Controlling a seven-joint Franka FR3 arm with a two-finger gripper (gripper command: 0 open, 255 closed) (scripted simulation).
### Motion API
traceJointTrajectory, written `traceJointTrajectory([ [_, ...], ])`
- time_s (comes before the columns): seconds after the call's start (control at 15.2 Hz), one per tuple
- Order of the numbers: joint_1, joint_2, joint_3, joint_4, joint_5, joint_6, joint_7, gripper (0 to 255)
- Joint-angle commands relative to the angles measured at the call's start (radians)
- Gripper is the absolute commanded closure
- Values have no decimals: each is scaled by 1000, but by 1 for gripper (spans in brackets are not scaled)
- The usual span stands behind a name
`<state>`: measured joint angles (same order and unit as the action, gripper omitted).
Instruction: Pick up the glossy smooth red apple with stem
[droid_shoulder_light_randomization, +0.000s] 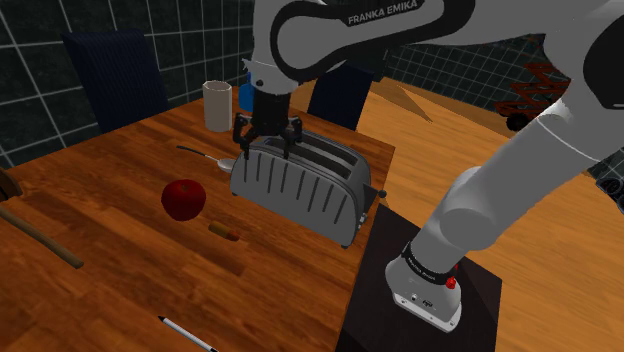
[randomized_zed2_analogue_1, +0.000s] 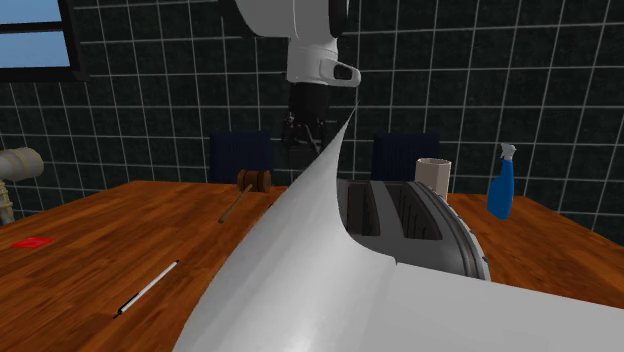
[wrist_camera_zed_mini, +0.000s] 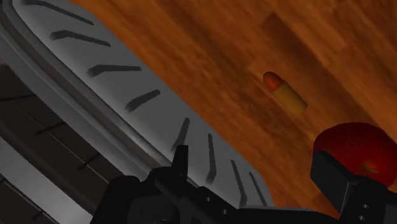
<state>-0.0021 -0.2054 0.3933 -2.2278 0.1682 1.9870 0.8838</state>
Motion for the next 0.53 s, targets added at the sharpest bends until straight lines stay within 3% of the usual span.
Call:
traceJointTrajectory([
  [0.0, 0, 75, 27, 43, -16, 35, 86, 0],
  [0.46, 34, 365, 67, 275, -131, 92, 371, 0],
])
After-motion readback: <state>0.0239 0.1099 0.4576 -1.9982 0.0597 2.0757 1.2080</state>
